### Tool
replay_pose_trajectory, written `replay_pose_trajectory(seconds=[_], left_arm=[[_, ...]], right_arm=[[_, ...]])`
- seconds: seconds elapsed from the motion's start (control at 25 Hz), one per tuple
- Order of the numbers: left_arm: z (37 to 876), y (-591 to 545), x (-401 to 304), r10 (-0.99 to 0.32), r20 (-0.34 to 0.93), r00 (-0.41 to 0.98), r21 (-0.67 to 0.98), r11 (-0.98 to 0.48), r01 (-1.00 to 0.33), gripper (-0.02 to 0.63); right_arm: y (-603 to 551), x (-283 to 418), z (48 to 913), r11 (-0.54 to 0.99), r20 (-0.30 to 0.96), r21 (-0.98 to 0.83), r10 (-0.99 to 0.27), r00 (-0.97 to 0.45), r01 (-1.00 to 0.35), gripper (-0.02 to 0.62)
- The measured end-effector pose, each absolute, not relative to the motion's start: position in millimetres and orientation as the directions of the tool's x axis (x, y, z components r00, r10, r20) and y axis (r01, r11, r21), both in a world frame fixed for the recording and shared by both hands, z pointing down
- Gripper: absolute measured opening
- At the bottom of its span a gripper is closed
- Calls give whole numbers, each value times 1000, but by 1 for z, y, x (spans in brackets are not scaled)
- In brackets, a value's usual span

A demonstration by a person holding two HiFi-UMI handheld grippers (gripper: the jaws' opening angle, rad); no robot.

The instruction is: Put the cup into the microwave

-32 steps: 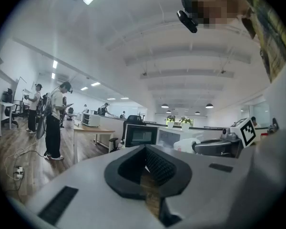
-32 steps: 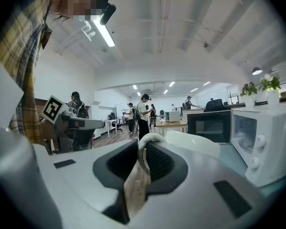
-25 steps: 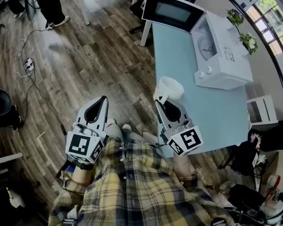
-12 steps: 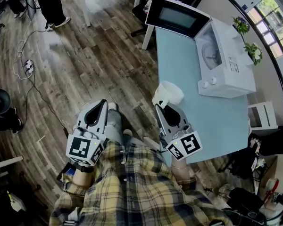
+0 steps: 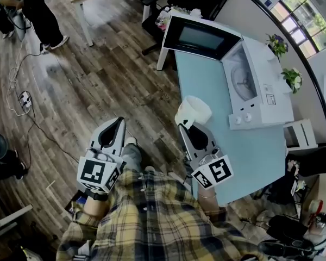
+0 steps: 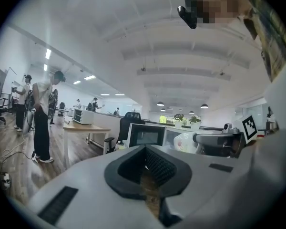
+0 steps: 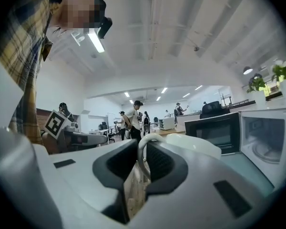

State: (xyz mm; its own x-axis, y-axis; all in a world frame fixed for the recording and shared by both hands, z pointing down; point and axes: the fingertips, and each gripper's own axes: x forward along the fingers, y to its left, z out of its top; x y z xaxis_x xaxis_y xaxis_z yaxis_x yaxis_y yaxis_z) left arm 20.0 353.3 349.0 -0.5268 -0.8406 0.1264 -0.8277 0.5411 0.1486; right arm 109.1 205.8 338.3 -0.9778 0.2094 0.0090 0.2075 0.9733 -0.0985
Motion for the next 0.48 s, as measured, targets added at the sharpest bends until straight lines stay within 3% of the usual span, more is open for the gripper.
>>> replay_pose_trajectory(seconds=[0.48], left_arm=[[352,351,-98,-881,129,-455,139,471,-871,-8]], right_arm=[[200,5,334,990,6,-112,91,-996,90,64]])
